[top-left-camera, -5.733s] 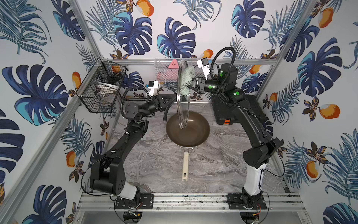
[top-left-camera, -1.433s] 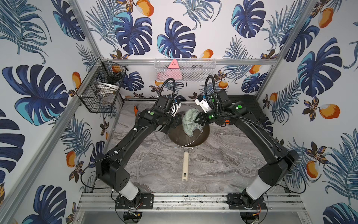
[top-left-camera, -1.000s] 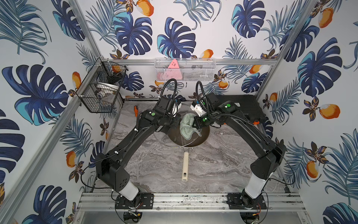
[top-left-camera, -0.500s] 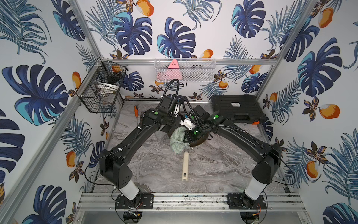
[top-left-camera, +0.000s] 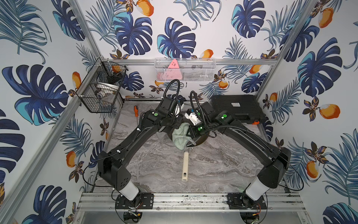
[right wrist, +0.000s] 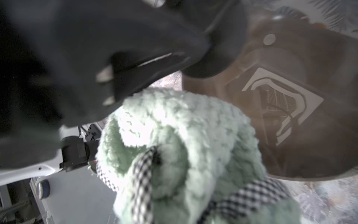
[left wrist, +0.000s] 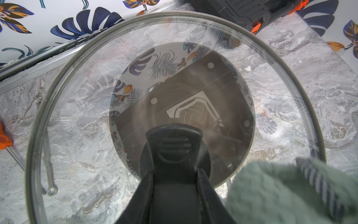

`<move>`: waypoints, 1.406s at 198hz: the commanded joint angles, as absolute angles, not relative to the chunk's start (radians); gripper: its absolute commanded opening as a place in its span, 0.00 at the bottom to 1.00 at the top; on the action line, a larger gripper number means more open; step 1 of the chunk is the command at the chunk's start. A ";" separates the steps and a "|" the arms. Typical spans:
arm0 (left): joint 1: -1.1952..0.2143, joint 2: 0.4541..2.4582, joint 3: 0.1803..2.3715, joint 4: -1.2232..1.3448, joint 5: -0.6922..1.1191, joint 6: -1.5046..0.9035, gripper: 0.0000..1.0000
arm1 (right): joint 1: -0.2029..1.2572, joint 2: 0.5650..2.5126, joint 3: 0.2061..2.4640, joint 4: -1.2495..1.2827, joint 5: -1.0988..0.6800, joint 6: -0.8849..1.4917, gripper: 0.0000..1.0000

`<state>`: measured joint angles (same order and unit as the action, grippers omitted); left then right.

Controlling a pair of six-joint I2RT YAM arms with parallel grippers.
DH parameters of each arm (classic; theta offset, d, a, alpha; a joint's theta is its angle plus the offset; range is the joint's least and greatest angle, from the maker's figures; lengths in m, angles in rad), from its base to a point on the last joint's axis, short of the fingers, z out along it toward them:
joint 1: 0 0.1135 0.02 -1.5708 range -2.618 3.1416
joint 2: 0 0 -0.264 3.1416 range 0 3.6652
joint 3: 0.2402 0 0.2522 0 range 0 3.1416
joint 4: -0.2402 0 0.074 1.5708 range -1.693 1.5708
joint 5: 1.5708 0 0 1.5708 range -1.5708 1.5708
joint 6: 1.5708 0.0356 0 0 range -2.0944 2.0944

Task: Wipe the pot lid with a cloth
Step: Wipe the pot lid.

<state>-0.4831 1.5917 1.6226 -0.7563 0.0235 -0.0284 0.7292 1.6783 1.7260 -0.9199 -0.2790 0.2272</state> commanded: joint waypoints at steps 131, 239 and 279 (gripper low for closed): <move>-0.483 1.502 1.616 -0.679 0.036 -0.031 0.00 | 0.559 1.797 1.936 -0.923 -0.356 0.174 0.00; -0.483 1.600 1.688 -0.647 0.011 -0.090 0.00 | 0.738 1.607 1.652 -0.804 -0.322 0.288 0.00; -0.483 1.590 1.679 -0.637 0.009 -0.098 0.00 | 0.754 1.579 1.605 -0.774 -0.306 0.321 0.00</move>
<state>-0.4839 1.6058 1.6733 -0.7582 0.0189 -0.0811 0.7483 1.5970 1.6218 -0.8242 -0.3237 0.2840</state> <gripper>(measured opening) 0.344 0.072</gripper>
